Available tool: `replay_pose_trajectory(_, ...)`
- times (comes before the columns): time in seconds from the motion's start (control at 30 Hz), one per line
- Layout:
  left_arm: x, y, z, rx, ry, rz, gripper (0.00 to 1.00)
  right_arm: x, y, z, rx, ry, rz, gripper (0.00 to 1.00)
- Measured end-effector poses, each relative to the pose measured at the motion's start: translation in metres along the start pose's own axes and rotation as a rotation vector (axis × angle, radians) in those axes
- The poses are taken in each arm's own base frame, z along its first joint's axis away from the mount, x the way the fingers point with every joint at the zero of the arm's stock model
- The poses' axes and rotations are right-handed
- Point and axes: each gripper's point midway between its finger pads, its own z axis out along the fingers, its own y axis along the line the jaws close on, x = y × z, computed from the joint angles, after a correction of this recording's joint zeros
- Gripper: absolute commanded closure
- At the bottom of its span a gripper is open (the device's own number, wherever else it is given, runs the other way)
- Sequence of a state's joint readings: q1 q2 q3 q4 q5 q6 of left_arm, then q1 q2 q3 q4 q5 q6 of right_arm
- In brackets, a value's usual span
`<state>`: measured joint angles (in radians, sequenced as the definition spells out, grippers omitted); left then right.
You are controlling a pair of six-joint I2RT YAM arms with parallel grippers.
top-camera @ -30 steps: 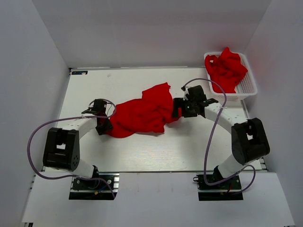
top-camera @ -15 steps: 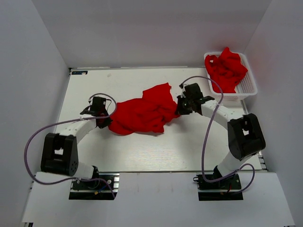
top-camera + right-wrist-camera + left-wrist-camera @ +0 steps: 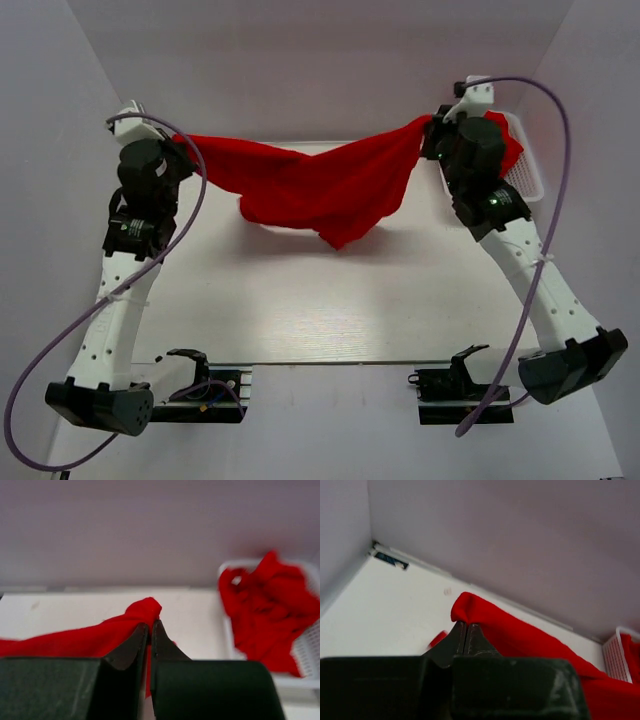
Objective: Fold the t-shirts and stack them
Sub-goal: Flatten out the tshirt
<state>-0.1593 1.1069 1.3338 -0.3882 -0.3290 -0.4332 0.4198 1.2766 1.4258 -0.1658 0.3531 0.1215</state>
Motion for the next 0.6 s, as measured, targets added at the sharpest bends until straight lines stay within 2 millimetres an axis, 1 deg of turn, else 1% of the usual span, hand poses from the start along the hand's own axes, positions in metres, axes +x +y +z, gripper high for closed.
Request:
replay_pose_trajectory(0.07,-0.029,0.0,-0.012,-0.006,-0.073,0.016,1.0,-0.039,-0.011,-0.01,0.05,-0.095,-0.025,1.0)
replay_pose_trajectory(0.17,-0.07,0.002,-0.034,-0.021,-0.177,0.036,1.0,-0.089,-0.025,-0.029,0.113,-0.213,-0.063,1.0)
replay_pose_trajectory(0.27,-0.112,-0.001,-0.061,-0.01,-0.284,0.048,1.0,-0.131,-0.036,-0.054,0.153,-0.31,-0.088,1.0)
replay_pose_trajectory(0.37,-0.15,-0.006,-0.092,0.024,-0.384,0.056,1.0,-0.17,-0.044,-0.089,0.165,-0.408,-0.096,1.0)
replay_pose_trajectory(0.47,-0.184,-0.013,-0.125,0.077,-0.475,0.061,1.0,-0.207,-0.052,-0.132,0.158,-0.512,-0.084,1.0)
replay_pose_trajectory(0.5,-0.19,-0.015,-0.131,0.087,-0.491,0.066,1.0,-0.218,-0.053,-0.146,0.148,-0.546,-0.078,1.0)
replay_pose_trajectory(0.53,-0.202,-0.017,-0.145,0.107,-0.527,0.063,1.0,-0.227,-0.055,-0.161,0.143,-0.578,-0.069,1.0)
replay_pose_trajectory(0.6,-0.219,-0.018,-0.166,0.13,-0.578,0.061,1.0,-0.24,-0.058,-0.187,0.124,-0.633,-0.059,1.0)
